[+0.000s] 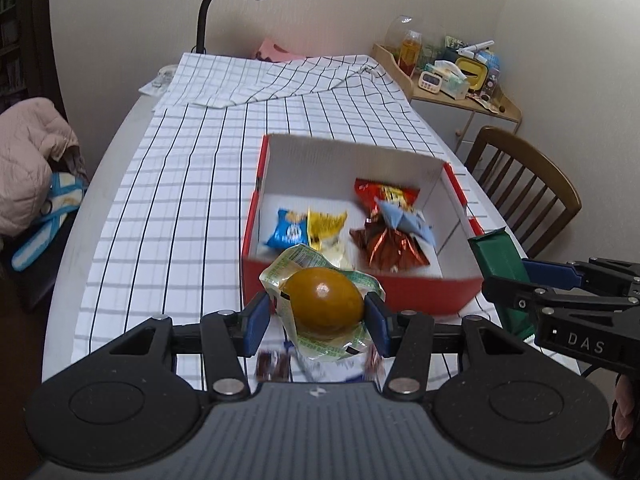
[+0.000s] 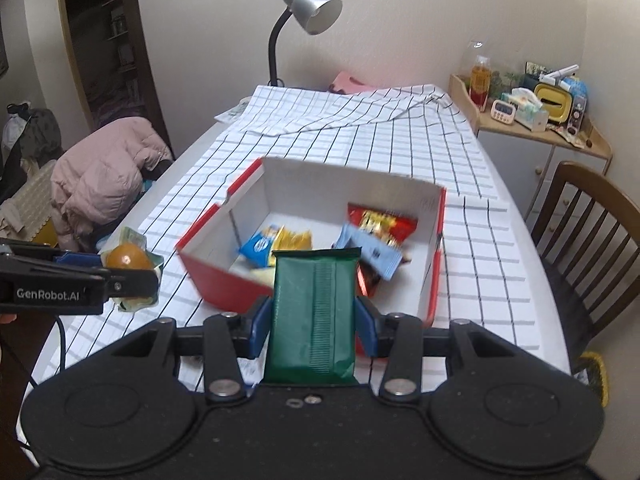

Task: Organize snacks
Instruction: 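Carry the green bar with the right tool while the left tool carries the yolk pastry over the box, then open both tools to drop the green bar and yolk pastry into the box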

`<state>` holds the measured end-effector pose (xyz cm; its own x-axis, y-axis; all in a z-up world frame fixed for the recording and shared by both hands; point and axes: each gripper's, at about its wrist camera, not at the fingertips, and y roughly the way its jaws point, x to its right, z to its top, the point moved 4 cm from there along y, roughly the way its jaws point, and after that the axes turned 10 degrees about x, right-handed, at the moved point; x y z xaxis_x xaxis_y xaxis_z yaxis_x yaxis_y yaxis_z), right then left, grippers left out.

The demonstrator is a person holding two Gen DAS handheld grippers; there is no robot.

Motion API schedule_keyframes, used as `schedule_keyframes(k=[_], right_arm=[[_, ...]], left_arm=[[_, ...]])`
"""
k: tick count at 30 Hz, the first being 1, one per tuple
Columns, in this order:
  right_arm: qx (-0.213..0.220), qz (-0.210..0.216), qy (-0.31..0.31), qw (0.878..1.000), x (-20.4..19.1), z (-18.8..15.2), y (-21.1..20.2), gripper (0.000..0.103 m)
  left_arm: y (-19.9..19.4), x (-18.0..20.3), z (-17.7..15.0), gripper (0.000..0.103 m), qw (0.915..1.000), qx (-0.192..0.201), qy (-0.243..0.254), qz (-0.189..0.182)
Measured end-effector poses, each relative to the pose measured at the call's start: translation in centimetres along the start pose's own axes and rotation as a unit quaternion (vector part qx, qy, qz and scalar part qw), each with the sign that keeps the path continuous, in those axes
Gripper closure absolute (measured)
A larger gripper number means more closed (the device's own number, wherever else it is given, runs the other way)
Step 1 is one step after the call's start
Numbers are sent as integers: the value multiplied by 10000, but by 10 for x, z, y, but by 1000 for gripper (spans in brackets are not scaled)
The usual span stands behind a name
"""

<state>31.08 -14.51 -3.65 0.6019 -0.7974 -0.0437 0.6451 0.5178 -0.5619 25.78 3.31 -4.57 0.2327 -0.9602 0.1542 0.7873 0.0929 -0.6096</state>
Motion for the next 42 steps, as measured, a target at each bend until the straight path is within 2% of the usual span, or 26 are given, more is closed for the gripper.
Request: schedule_keyframes(k=[7, 19, 31, 42], right_arm=[[1, -119, 113, 9999, 15, 25, 29, 59], [-273, -259, 156, 9992, 36, 47, 91, 59], [-862, -280, 205, 9957, 50, 48, 165, 59], [-1275, 14, -167, 9917, 28, 45, 208, 59]], left_arm=[[27, 5, 26, 52, 10000, -15, 70, 41], [88, 14, 55, 52, 9990, -354, 243, 122], [154, 14, 45, 52, 9943, -1011, 256, 215], [189, 13, 27, 52, 9879, -1492, 348, 253]])
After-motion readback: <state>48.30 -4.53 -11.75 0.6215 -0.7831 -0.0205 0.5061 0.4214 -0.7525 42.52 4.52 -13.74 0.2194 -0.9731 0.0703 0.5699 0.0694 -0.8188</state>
